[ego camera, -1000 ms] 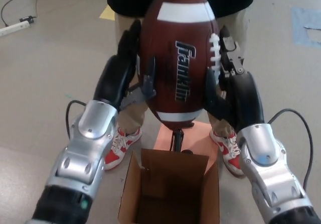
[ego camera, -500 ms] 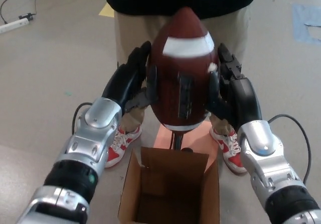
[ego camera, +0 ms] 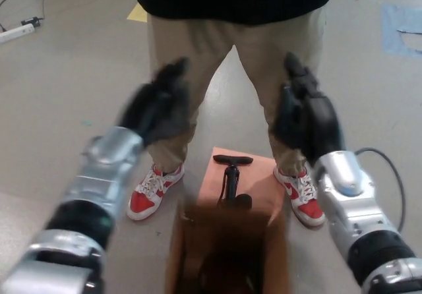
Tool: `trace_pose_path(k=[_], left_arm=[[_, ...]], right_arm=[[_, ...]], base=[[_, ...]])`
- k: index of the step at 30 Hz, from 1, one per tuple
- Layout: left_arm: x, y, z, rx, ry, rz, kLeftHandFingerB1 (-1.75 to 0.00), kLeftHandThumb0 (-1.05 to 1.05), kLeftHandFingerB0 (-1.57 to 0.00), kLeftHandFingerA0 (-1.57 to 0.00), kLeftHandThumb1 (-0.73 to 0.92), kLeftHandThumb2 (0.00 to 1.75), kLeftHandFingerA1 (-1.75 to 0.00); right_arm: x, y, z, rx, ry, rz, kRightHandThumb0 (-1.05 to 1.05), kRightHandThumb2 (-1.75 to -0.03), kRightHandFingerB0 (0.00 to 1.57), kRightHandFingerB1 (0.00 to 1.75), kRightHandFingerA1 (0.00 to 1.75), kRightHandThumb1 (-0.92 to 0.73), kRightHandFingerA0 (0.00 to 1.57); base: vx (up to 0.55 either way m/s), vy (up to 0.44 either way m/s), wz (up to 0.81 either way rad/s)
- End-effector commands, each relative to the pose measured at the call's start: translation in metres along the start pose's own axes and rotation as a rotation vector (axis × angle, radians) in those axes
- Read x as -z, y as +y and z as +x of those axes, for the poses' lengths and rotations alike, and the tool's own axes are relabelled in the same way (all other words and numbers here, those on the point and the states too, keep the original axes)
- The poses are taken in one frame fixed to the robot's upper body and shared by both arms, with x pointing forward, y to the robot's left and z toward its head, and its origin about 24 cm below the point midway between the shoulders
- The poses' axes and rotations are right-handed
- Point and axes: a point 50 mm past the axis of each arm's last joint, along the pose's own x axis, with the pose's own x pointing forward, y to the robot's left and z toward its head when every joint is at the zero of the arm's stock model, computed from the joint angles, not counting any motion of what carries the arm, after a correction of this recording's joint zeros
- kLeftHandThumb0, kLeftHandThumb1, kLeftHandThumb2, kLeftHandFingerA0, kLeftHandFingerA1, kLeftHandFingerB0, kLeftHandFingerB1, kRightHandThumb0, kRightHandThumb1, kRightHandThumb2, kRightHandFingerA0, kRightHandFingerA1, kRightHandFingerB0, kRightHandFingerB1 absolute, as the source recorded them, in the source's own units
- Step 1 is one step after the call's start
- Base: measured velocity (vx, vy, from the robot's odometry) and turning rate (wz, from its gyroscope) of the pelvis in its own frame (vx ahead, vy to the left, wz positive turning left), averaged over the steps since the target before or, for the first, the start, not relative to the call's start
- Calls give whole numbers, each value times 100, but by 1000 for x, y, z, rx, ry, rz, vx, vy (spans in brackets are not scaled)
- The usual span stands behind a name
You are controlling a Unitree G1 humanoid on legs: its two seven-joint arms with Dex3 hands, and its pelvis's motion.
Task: Use both hands to pick up a football from a person and place it into a container beneath
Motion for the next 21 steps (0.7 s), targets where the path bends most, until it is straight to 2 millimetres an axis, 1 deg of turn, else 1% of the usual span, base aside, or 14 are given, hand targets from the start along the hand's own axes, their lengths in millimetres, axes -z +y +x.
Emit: trace_pose_path(k=[1, 2, 3, 4, 5, 6, 7, 9, 11, 12, 13, 15, 16, 21], left_arm=[[1, 84, -27, -196, 25, -77, 0, -99, 0, 0, 91, 119, -4], [1, 100, -35, -231, 25, -82, -1, -96, 0, 0, 91, 119, -5], [1, 108, -40, -251, 24, -75, -1, -96, 0, 0, 91, 119, -5], [0, 119, -46, -279, 25, -71, 0, -85, 0, 0, 92, 77, 0], [0, 124, -48, -288, 27, -73, 0, -85, 0, 0, 92, 77, 0], [0, 131, -52, -309, 30, -73, 0, -84, 0, 0, 92, 76, 0], [1, 137, -57, -339, 36, -84, -5, -93, 0, 0, 85, 116, -9], [4, 145, -64, -371, 36, -88, -3, -94, 0, 0, 87, 116, -7], [6, 150, -70, -365, 44, -35, -4, -92, 0, 0, 89, 118, -8], [8, 151, -72, -364, 50, -19, -8, -88, 0, 0, 87, 119, -12], [9, 151, -73, -359, 53, -6, -3, -93, 0, 0, 91, 120, -8], [14, 150, -75, -345, 46, -13, -3, -94, 0, 0, 89, 118, -6], [21, 147, -78, -330, 53, -31, -7, -90, 0, 0, 86, 117, -8], [37, 143, -85, -303, 87, -26, -5, -93, 0, 0, 85, 117, -7]], right_arm=[[0, -61, -8, 139, 5, 33, -86, -120, 0, 10, 11, -88, 0], [-1, -72, -11, 168, -4, 33, -87, -104, 0, 3, 6, -81, 0], [-1, -78, -12, 182, -10, 33, -87, -104, 0, 3, 6, -81, 0], [-2, -86, -15, 202, -16, 34, -87, -104, 0, 3, 6, -81, 0], [-2, -90, -16, 209, -16, 36, -87, -104, 0, 3, 6, -81, 0], [-1, -96, -18, 228, -16, 43, -85, -120, 0, 11, 14, -85, 0], [0, -100, -21, 243, -12, 45, -90, -121, 0, 6, 9, -91, 0], [2, -105, -24, 259, -9, 52, -91, -120, 0, 6, 9, -89, 0], [3, -108, -25, 265, -4, 64, -91, -119, 0, 7, 9, -87, 0], [4, -109, -26, 266, -3, 62, -91, -119, 0, 6, 9, -88, 0], [4, -109, -26, 267, -1, 61, -91, -119, 0, 6, 9, -88, 0], [6, -108, -26, 271, 9, 60, -90, -119, 0, 7, 9, -89, 0], [9, -107, -27, 282, 26, 58, -88, -118, 0, 8, 11, -89, 0], [20, -106, -32, 315, 72, 46, -85, -116, 1, 13, 16, -85, 1]], base=[[0, 0, 0], [0, 0, 0], [0, 0, 0], [0, 0, 0], [0, 0, 0], [0, 0, 0], [0, 0, 0], [0, 0, 0], [0, 0, 0], [0, 0, 0], [0, 0, 0], [0, 0, 0], [0, 0, 0], [0, 0, 0]])
